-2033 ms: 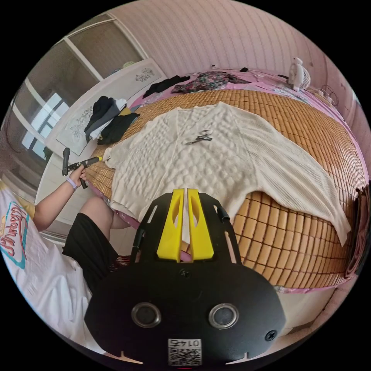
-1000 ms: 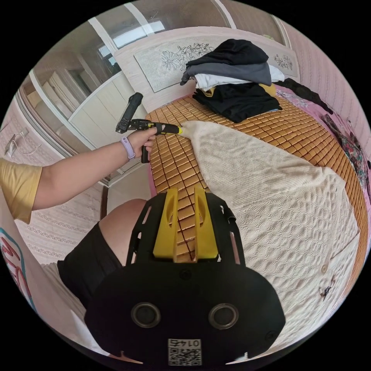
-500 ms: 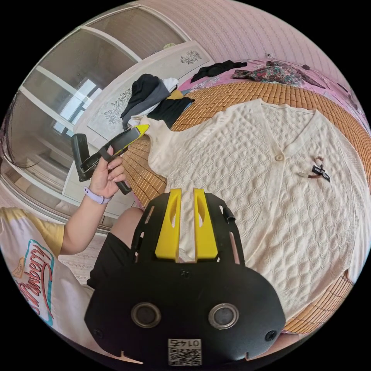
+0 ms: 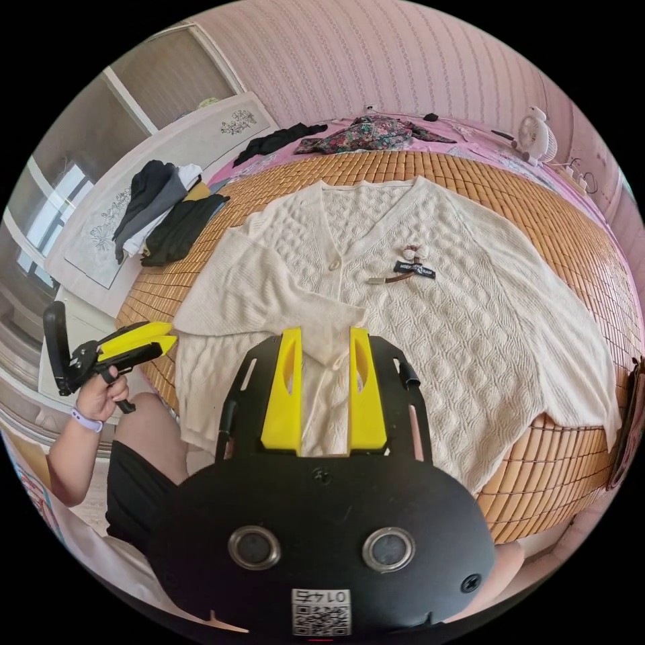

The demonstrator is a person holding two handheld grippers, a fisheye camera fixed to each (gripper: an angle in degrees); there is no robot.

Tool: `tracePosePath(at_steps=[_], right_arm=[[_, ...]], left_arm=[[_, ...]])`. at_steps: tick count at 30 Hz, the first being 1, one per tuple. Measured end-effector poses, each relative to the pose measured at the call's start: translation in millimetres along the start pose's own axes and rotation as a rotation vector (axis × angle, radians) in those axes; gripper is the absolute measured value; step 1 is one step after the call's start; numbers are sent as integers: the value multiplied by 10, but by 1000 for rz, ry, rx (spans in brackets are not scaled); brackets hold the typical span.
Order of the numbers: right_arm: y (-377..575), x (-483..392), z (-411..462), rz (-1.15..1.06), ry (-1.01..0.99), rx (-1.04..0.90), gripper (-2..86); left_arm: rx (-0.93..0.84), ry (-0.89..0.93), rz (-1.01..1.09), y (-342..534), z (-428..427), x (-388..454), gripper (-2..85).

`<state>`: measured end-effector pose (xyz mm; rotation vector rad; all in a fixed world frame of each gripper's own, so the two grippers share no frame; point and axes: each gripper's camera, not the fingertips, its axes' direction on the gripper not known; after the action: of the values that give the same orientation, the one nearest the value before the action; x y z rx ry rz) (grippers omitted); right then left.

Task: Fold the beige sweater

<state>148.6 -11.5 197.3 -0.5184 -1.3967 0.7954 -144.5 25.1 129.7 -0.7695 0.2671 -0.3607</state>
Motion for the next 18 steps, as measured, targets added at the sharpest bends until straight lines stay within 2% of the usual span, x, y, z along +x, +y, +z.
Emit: tracePosePath(at_steps=[4,5,8,11,16,18], right_arm=[[-108,-51,184,-57,70,-58,46],[-128,-65,286,-79,77,-121,36],[-136,-207,177,-181,100,-122,9],[-100,-332,31,-271,98,-108,8],[-213,-314,-303,-279,-32,4,6],[-418,-264,-633,-251,-131,105,6]], left_arm=[[0,-139,58,-17,82,134,80],[-24,-155,34,-31,208,123,78],[-164,-189,-22,-62,659,99,73],[-121,-218,-11,-61,739,208,69],[-150,-247,27,-90,811,379,64],[-148,-260,10,-117,785,424,62]])
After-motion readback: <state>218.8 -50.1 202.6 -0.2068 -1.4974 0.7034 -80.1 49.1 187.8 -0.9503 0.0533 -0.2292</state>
